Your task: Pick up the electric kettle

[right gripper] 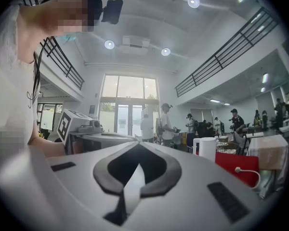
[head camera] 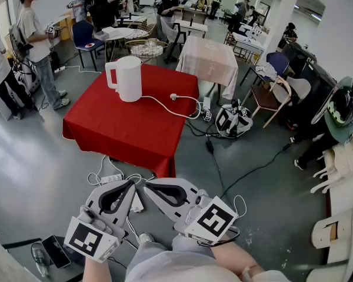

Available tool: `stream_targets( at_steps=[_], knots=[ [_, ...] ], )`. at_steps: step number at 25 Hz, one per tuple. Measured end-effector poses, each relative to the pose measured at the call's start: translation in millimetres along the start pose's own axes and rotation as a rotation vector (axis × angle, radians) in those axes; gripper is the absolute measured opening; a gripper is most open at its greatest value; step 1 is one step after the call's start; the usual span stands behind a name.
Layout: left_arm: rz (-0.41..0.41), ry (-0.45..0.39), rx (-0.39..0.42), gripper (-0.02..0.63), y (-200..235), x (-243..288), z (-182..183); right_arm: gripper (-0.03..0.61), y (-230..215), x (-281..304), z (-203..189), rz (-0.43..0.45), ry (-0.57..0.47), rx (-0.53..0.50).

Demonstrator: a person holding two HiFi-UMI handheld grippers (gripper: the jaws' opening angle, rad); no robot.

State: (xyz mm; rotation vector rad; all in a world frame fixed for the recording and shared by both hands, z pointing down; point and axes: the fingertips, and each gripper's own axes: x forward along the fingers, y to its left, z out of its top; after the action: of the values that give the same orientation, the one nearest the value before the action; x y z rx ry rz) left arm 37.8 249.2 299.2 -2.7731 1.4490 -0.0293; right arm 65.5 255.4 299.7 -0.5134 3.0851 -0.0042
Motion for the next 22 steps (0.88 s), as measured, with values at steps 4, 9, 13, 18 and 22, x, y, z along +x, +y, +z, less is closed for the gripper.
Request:
stream_targets(
  at_steps=[4, 9, 13, 18, 22],
  knots=[
    [-0.009, 0.0, -0.001, 0.009, 4, 1, -3, 0.006, -2, 4, -1, -0.009, -0.012, -0.018],
    [-0.024, -0.006, -0.002, 0.009, 11, -1, -2, 0.006, -2, 9, 0, -0.024, -0.01, -0.019],
    [-0.041, -0.011, -0.001, 0.009, 17, 1, -3, 0.006, -5, 15, -2, -0.037, -0.009, -0.02],
    [-0.057, -0.009, 0.0, 0.009, 28, -1, -4, 0.006, -8, 26, -4, -0.062, -0.014, -0.014],
    [-0.068, -0.004, -0.002, 0.009, 36, -2, -5, 0.008, -11, 32, -3, -0.079, -0.041, 0.027]
  ],
)
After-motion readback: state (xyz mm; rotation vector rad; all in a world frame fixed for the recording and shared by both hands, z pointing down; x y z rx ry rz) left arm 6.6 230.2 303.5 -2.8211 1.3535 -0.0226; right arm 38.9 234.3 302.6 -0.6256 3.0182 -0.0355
